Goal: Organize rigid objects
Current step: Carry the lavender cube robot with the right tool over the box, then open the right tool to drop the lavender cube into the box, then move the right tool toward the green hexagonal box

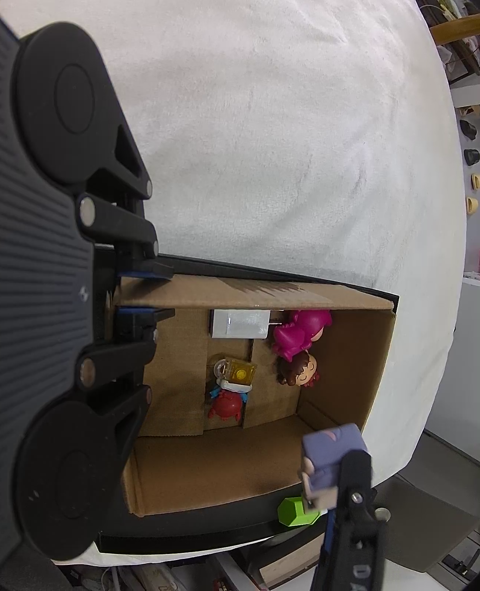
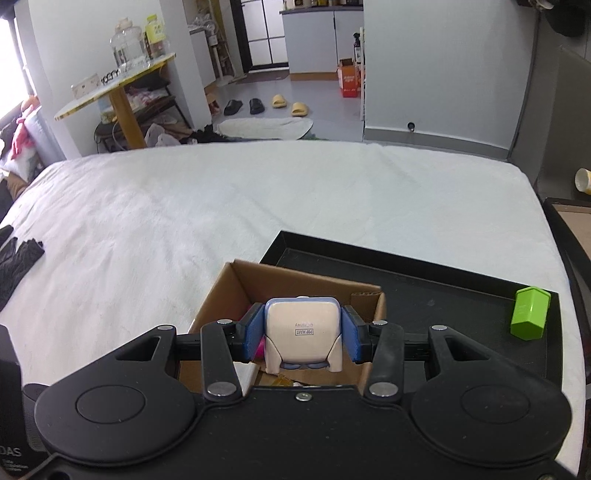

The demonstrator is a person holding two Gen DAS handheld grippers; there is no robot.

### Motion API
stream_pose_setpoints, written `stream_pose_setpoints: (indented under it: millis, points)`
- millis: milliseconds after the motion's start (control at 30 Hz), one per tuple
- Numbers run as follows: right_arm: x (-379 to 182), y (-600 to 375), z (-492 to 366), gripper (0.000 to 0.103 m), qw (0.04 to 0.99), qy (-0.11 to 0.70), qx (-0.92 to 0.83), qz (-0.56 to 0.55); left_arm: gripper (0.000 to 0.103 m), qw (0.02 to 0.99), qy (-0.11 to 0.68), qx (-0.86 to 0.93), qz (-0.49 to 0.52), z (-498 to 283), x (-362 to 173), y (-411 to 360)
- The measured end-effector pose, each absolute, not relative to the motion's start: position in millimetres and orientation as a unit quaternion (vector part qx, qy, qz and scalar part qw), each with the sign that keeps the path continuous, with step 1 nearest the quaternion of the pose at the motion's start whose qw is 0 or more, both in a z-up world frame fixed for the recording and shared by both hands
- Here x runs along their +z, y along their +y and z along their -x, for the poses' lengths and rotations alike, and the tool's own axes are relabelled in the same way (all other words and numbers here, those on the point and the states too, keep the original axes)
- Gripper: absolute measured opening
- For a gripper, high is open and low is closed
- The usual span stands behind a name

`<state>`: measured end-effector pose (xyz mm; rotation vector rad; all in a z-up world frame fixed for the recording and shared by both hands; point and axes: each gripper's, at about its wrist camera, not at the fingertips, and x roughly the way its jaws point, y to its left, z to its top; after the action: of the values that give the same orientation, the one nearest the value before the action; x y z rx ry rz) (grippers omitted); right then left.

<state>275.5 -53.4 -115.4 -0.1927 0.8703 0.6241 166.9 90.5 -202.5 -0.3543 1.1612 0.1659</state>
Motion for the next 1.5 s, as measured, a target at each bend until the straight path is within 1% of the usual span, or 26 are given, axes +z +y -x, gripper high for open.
stream_pose_setpoints:
  millis: [267,333,367,600,867,1000,1100,1500]
  points:
    - [-130,-45,-278,0.044,0.851,0.426,0.285,0.116,0.013,0.817,0.546,0.078,0.168,-168,-203,91]
    - [-126,-48,-278,0.044,0.855,0.419,0.285,0.110,0.013,0.817,0.547,0.079,0.167,-169,-203,91]
    - [-123,-50,-278,0.044,0.857,0.414,0.287,0.104,0.016,0.817,0.547,0.077,0.168,-169,-203,90]
    - [-107,-76,-285,0.045,0.864,0.409,0.283,0.073,0.014,0.818,0.544,0.082,0.165,-167,-202,89]
    - [-106,-110,-285,0.065,0.866,0.413,0.276,0.062,0.014,0.818,0.544,0.087,0.163,-167,-200,87]
    - [-108,-126,-287,0.069,0.868,0.414,0.267,0.057,0.014,0.818,0.543,0.091,0.165,-166,-201,88]
    - [-112,-139,-290,0.074,0.873,0.411,0.256,0.053,0.014,0.819,0.543,0.092,0.164,-165,-201,87]
    - [-140,-184,-304,0.076,0.884,0.411,0.219,0.036,0.014,0.817,0.547,0.099,0.154,-169,-202,84]
